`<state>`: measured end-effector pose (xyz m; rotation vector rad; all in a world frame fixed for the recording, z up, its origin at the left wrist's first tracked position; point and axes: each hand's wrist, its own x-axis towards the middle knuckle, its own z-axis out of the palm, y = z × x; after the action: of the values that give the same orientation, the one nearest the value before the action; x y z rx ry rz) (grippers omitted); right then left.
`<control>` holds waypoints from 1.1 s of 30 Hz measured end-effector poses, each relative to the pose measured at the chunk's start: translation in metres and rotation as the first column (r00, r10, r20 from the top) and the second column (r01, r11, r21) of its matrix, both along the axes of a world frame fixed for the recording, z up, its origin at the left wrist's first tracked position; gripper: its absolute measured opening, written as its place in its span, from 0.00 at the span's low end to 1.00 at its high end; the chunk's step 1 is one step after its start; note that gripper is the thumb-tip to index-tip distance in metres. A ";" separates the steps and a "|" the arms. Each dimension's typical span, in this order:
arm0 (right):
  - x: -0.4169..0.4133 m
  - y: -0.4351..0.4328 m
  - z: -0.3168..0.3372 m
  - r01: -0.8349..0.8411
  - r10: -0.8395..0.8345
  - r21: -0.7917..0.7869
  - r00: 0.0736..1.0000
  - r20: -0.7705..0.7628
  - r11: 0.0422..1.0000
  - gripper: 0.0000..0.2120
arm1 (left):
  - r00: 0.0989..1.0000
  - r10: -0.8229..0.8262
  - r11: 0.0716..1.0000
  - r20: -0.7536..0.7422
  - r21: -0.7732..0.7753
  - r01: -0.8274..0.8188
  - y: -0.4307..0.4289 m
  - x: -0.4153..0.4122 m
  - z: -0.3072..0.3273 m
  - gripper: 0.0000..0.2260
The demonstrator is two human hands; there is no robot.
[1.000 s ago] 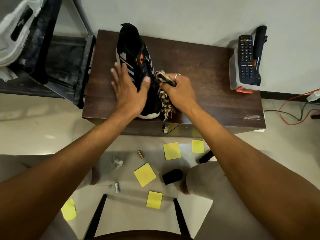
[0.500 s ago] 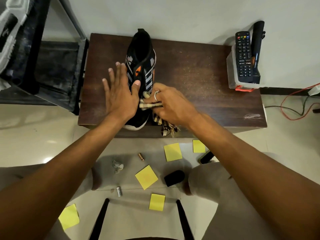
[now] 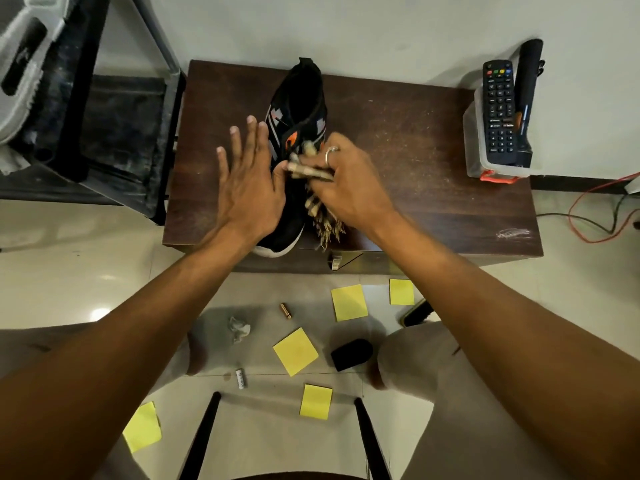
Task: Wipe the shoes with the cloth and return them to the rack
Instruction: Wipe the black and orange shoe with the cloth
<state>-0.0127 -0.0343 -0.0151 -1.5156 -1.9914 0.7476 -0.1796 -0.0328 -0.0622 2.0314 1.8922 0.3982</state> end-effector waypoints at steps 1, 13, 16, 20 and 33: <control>0.002 -0.004 0.001 -0.037 0.036 -0.034 0.999 -0.005 0.999 0.15 | 1.000 0.002 1.000 -0.010 0.002 -0.002 0.000 0.000 0.000 0.29; -0.001 0.001 -0.013 -0.051 0.025 0.211 0.992 0.122 0.976 0.13 | 0.999 -0.008 1.000 -0.049 0.012 0.009 -0.001 -0.001 -0.003 0.28; 0.000 0.012 -0.010 0.069 -0.086 0.236 0.994 0.066 0.969 0.14 | 0.999 -0.009 1.000 -0.032 0.009 0.010 0.000 0.000 -0.003 0.28; -0.004 0.020 -0.005 0.118 -0.129 0.146 0.989 0.071 0.982 0.15 | 0.999 -0.010 1.000 -0.035 0.003 0.010 0.000 0.000 -0.003 0.28; 0.007 -0.021 0.003 -0.058 0.078 -0.217 0.993 0.086 0.975 0.09 | 1.000 0.007 1.000 -0.009 0.004 -0.007 0.000 0.000 -0.001 0.28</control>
<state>-0.0054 -0.0556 -0.0122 -1.6380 -2.0970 0.9619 -0.1793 -0.0328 -0.0632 2.0334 1.9059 0.3952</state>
